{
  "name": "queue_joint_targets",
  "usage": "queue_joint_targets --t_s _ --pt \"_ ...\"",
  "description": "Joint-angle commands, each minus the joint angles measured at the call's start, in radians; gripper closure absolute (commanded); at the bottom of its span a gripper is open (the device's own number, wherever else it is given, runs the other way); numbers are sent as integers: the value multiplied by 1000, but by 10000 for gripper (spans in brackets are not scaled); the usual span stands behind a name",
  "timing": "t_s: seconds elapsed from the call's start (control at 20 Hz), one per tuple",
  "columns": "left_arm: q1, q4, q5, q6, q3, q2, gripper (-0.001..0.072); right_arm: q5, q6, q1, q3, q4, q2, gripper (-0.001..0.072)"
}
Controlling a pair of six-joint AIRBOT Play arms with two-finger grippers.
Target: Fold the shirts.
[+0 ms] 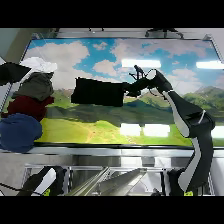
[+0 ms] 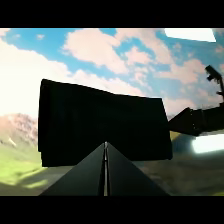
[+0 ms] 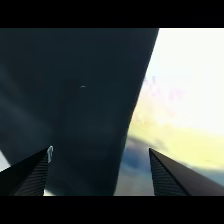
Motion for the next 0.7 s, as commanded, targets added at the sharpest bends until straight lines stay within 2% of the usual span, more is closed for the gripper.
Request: queue_joint_targets --t_s 0.0,0.1,0.2,0.3,0.35,0.4,0.65 --pt "1 1 -2 16 -1 1 696 -31 -34 34 0 117 -77 20" --pt "1 1 -2 18 -1 1 696 -69 -34 58 1 126 -92 41" --pt "1 1 -2 25 -1 1 696 -101 -69 76 5 175 -95 271" --pt "1 1 -2 28 -1 1 696 -96 -108 81 37 229 -93 600" --pt "1 1 -2 28 -1 1 696 -77 -108 80 63 225 -85 627" --pt "1 1 -1 28 -1 1 696 -61 -100 80 92 190 -64 687" --pt "1 8 12 27 -1 1 696 16 200 -19 154 -269 148 690"
